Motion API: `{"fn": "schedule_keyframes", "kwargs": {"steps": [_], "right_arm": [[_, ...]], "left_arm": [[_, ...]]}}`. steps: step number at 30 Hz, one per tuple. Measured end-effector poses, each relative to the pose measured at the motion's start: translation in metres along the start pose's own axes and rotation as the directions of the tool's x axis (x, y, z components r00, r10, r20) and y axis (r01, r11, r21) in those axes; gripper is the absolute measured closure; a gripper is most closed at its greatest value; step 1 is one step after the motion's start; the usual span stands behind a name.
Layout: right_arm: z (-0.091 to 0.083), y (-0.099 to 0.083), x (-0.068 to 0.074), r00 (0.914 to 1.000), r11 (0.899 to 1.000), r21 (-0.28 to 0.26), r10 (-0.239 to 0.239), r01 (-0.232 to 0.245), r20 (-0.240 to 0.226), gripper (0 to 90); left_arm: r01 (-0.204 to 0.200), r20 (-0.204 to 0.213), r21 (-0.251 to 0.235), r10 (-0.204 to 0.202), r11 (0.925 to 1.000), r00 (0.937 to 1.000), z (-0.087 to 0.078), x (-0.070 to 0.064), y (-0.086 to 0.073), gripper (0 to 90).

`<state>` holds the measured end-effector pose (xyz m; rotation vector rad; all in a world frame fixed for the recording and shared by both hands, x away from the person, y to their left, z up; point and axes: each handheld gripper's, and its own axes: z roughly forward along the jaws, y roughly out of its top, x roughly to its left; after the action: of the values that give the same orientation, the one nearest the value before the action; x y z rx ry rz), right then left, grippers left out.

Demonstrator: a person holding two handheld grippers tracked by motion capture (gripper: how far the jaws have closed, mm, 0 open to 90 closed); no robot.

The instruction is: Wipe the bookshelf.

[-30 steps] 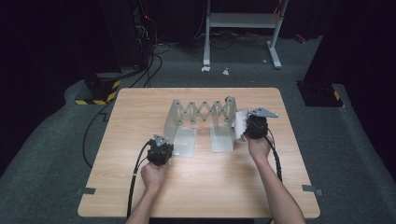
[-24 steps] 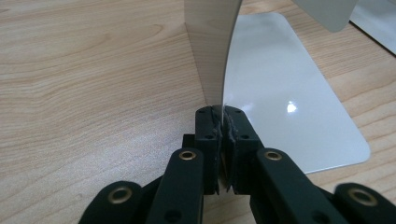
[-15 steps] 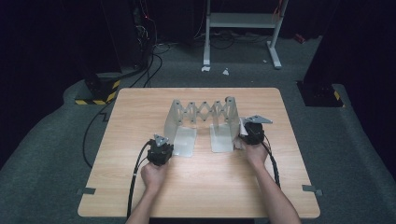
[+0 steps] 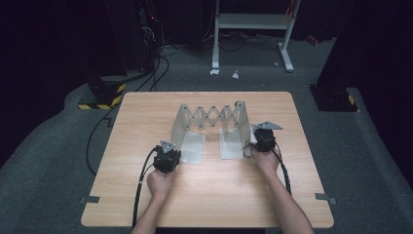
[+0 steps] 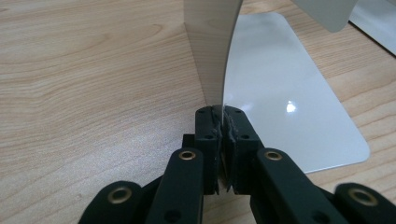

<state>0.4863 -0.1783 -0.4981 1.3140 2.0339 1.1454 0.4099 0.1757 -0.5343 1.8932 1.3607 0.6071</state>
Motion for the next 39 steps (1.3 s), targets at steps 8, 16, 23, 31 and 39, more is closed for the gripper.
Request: {"fn": "schedule_keyframes", "kwargs": {"steps": [8, 16, 23, 31, 39], "right_arm": [[-0.019, 0.014, -0.010, 0.9996, 1.000, -0.027, -0.011, 0.012, 0.027, 81.4], [-0.028, 0.020, -0.014, 0.9995, 0.999, -0.053, -0.013, 0.015, 0.028, 81.4], [-0.039, 0.040, -0.012, 0.9990, 0.995, -0.089, -0.037, 0.039, 0.027, 81.4], [-0.046, 0.053, -0.015, 0.9995, 0.993, -0.116, -0.031, 0.031, 0.003, 81.4], [-0.046, 0.065, -0.016, 0.9987, 0.991, -0.127, -0.045, 0.048, 0.023, 81.4]], "left_arm": [[0.000, 0.000, 0.000, 0.000, 1.0000, 1.0000, 0.000, 0.000, 0.000, 84.5], [0.001, 0.001, 0.000, -0.001, 1.0000, 1.0000, 0.000, 0.000, 0.000, 84.5], [0.000, 0.000, 0.000, 0.000, 1.0000, 1.0000, 0.000, 0.000, 0.000, 84.4], [0.001, 0.001, 0.001, -0.001, 1.0000, 1.0000, 0.000, 0.000, 0.000, 84.4], [0.001, 0.001, 0.001, -0.001, 1.0000, 1.0000, 0.000, 0.000, 0.000, 84.4]]}}
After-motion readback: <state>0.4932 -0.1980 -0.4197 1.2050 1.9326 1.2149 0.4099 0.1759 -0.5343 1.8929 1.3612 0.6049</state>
